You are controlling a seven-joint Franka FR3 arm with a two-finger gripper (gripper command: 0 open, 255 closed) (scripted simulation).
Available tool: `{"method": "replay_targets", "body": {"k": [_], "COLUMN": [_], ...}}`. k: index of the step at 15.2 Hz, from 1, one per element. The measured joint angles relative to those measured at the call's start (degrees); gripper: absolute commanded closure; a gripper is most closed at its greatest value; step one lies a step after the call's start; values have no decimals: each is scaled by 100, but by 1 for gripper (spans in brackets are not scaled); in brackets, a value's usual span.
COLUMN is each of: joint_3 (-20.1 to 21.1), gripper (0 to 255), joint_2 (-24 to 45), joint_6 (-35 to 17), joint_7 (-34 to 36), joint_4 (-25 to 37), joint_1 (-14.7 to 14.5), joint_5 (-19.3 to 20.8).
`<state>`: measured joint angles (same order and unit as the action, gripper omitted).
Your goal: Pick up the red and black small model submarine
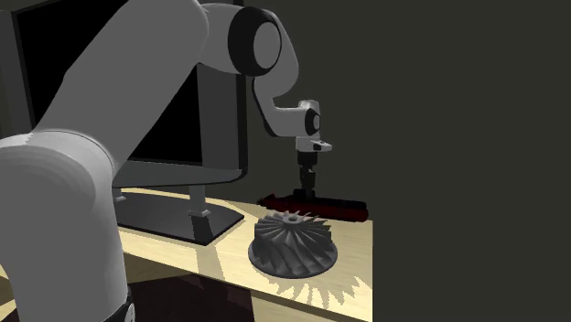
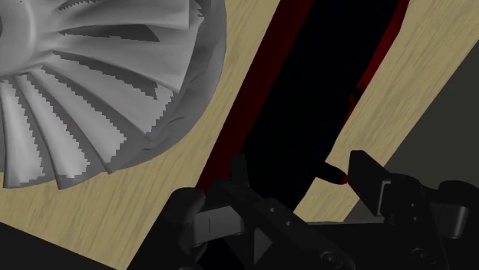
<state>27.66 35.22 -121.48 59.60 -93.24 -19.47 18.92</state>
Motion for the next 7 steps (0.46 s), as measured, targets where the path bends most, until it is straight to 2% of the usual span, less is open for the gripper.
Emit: {"method": "replay_targets", "body": {"k": [7], "joint_3": [88], "gripper": [255], "joint_2": [-241], "joint_6": [379], "joint_7": [-90], "joint_4": [159], "joint_1": [48], "joint_5": [-136]}}
